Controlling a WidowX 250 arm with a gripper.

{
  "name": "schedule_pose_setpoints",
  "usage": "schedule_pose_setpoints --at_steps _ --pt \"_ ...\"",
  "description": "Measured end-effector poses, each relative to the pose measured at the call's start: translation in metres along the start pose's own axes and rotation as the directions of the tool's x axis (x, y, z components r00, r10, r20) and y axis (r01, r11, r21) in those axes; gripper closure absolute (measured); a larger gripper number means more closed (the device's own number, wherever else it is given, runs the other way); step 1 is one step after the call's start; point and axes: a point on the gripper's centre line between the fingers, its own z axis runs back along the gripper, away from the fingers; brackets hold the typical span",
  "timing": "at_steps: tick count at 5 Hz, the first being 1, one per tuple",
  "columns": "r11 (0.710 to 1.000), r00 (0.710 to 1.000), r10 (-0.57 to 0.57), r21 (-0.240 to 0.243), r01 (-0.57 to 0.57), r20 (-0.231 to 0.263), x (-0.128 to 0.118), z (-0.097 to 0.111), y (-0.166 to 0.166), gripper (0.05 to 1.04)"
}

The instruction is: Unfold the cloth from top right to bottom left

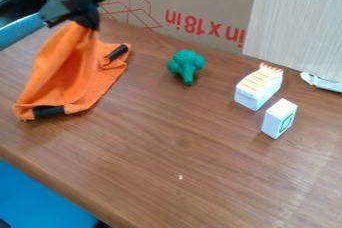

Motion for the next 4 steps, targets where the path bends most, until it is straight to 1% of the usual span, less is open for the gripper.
schedule_pose_setpoints --at_steps 1,2,3,4 --pt "1.000 1.000 0.028 -0.009 -0.028 -0.009 0.013 0.012 0.028 1.034" --pt "0.999 0.999 0.042 -0.006 -0.042 -0.017 0.021 0.019 0.053 1.034" --pt "0.996 0.995 0.093 0.020 -0.092 -0.030 0.032 0.027 0.085 1.034" --pt "0.994 0.994 0.107 0.027 -0.106 -0.026 0.038 0.029 0.100 1.034"
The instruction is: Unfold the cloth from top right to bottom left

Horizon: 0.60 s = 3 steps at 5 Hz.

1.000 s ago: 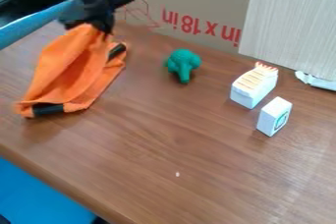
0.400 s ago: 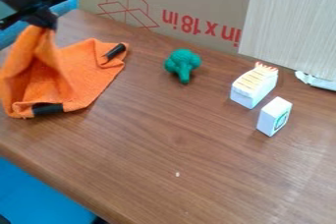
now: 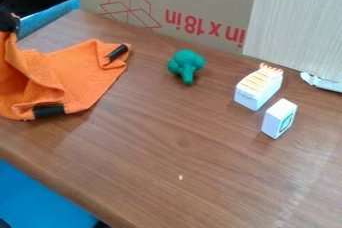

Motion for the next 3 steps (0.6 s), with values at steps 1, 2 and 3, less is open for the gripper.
schedule_pose_setpoints --at_steps 1,2,3 --pt "0.999 1.000 0.003 0.039 -0.003 0.012 0.005 -0.007 0.013 1.034" --pt "0.994 0.999 0.024 0.109 -0.027 0.026 0.015 -0.017 0.024 1.034" --pt "0.980 0.998 0.045 0.194 -0.053 0.046 0.020 -0.026 0.039 1.034"
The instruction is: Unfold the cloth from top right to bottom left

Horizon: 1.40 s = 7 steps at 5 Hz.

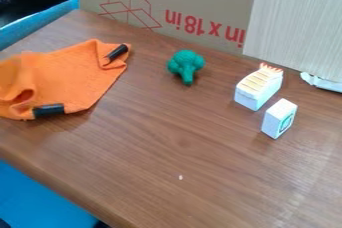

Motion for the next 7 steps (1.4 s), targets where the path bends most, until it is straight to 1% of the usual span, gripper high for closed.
schedule_pose_setpoints --at_steps 1,2,3,4,5,6,7 --pt "0.997 1.000 -0.026 0.067 0.026 0.008 0.002 -0.008 0.011 1.034" --pt "0.994 1.000 -0.025 0.105 0.024 0.008 0.007 -0.009 0.024 1.034" --pt "0.994 1.000 -0.022 0.111 0.024 -0.020 0.009 -0.008 0.038 1.034" --pt "0.995 0.999 -0.015 0.103 0.018 -0.029 0.012 -0.007 0.051 1.034" --pt "0.994 1.000 -0.030 0.103 0.030 0.007 0.020 -0.006 0.056 1.020" --pt "0.995 0.997 -0.049 0.094 0.043 0.061 0.031 -0.005 0.062 0.891" --pt "0.991 0.992 -0.122 0.051 0.120 0.030 0.039 0.000 0.056 0.661"
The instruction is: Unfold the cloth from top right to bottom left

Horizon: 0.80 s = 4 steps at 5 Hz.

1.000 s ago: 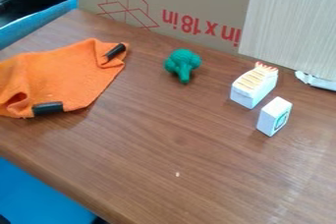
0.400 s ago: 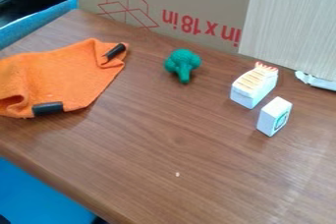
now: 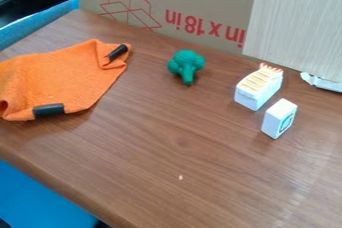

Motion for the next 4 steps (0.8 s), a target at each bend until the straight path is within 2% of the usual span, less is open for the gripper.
schedule_pose_setpoints --at_steps 1,2,3,4 --pt "0.999 0.996 -0.049 0.007 0.050 -0.074 0.010 0.009 -0.003 0.341" --pt "0.990 0.977 -0.138 -0.056 0.130 -0.163 0.018 0.024 -0.020 0.107" --pt "0.934 0.887 -0.353 -0.175 0.313 -0.298 0.018 0.035 -0.056 0.084" --pt "0.893 0.835 -0.441 -0.246 0.376 -0.327 0.011 0.044 -0.079 0.084"
